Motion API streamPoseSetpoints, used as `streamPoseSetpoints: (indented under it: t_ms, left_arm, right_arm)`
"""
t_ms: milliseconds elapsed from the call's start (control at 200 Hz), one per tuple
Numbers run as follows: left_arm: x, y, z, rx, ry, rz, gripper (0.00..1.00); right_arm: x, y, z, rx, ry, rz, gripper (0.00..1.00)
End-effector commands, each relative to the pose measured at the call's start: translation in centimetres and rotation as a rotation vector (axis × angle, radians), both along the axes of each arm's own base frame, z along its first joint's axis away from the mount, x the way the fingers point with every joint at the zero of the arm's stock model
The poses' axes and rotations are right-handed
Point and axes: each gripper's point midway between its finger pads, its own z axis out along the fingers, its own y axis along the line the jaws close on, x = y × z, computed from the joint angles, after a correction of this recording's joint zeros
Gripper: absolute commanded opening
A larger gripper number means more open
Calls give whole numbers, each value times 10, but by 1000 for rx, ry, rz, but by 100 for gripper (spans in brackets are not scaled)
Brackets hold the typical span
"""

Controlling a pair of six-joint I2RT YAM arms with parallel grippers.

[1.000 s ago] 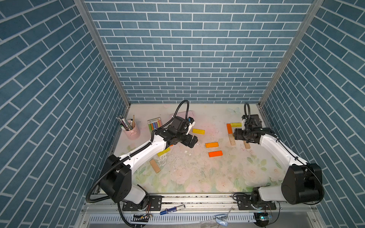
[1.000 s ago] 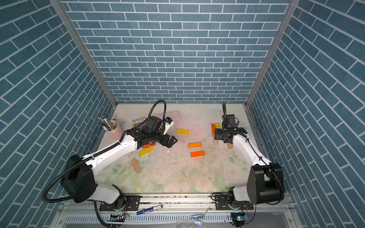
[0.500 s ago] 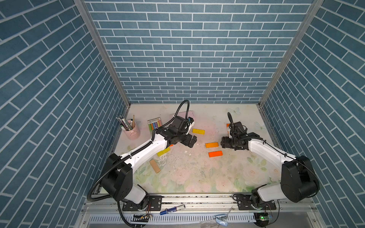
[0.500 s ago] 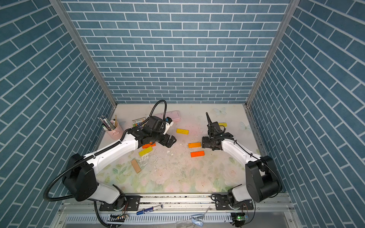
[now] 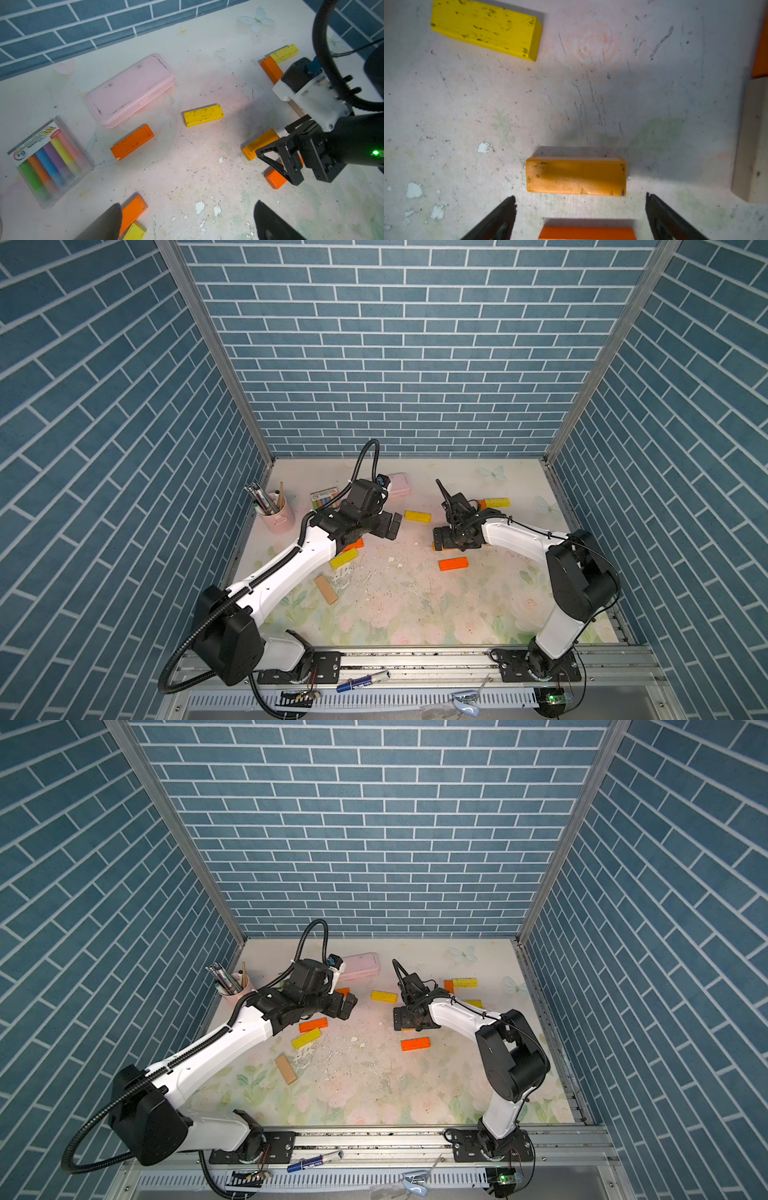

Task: Assemble the number 6 with building blocks
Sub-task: Pick up the building block from the center of the board, then assemble the building block at the center of the board.

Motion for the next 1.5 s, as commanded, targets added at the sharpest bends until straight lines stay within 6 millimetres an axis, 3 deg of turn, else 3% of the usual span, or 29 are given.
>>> streamPoseSetpoints:
  t_ms: [0, 630, 740, 860, 1015, 1175, 1360, 1490]
  left_arm:
    - [3, 10, 9, -19, -7, 52, 99]
    - [3, 6, 9, -47, -7, 25, 99]
    - [3, 6, 9, -50, -9, 26, 99]
    - [3, 6, 7, -49, -1, 25, 99]
    - [3, 6, 6, -53, 2, 21, 99]
    - [2, 2, 4, -63, 14, 9, 99]
    - [1, -2, 3, -84, 22, -6, 99]
    - [1, -6, 1, -105, 28, -12, 99]
  right_arm:
    - [1, -5, -6, -64, 15, -55, 98]
    - [0, 5, -38, -122, 98, -25, 98]
    - [0, 3, -34, -130, 95, -31, 84]
    - [3, -3, -10, -121, 32, -44, 70]
    - [-2, -19, 28, -126, -52, -54, 69]
    - [-30, -55, 47, -176, -72, -71, 70]
    - [-66, -100, 37, -183, -62, -133, 74]
    - [-77, -116, 17, -144, -51, -162, 76]
